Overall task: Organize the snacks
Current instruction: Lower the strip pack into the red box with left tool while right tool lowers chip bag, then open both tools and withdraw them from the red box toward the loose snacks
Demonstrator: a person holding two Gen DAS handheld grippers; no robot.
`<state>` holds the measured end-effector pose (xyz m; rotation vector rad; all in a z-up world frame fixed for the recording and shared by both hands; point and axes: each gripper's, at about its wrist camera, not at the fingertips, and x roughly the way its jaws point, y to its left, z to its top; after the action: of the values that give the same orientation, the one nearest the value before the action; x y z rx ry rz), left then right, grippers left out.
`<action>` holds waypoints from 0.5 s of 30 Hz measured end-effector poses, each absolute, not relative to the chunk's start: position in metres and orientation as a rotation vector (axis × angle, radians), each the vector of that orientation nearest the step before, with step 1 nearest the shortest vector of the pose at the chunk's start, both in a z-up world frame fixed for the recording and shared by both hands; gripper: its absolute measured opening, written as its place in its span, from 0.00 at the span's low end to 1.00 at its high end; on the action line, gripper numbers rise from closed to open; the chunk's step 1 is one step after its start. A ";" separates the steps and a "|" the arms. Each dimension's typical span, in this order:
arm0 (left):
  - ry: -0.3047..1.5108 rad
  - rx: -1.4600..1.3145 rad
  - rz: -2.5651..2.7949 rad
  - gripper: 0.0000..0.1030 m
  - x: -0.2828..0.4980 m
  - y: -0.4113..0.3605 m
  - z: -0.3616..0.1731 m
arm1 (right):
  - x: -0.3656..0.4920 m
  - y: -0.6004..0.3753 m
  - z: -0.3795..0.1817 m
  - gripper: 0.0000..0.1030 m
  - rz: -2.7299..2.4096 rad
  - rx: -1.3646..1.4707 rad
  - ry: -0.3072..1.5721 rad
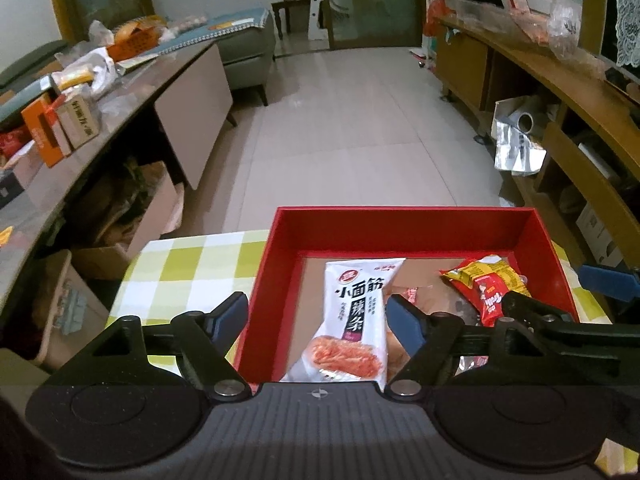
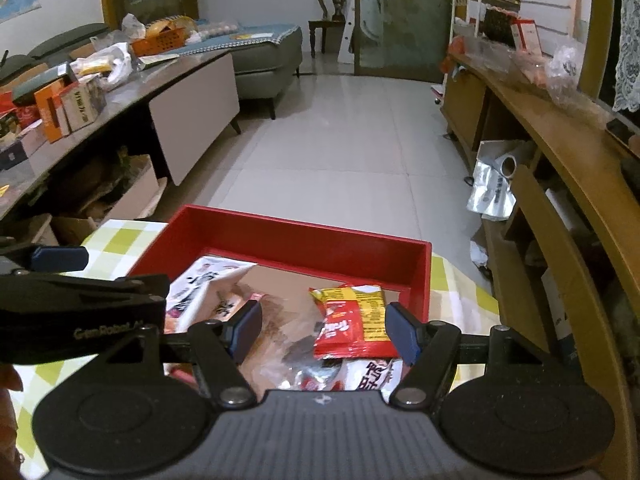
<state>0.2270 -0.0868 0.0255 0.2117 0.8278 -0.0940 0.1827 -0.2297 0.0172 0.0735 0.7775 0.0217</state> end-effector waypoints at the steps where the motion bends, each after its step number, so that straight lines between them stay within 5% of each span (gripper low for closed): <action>1: 0.825 0.214 -0.093 0.79 0.225 -0.085 0.027 | 0.180 -0.227 0.019 0.74 0.026 0.073 0.775; 15: 0.794 0.237 -0.082 0.80 0.188 -0.058 0.039 | 0.146 -0.203 0.029 0.74 0.081 0.075 0.774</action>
<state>0.1879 -0.0584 0.0390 0.2372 0.7939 -0.0825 0.1461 -0.2026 0.0294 0.0755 0.7735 0.0811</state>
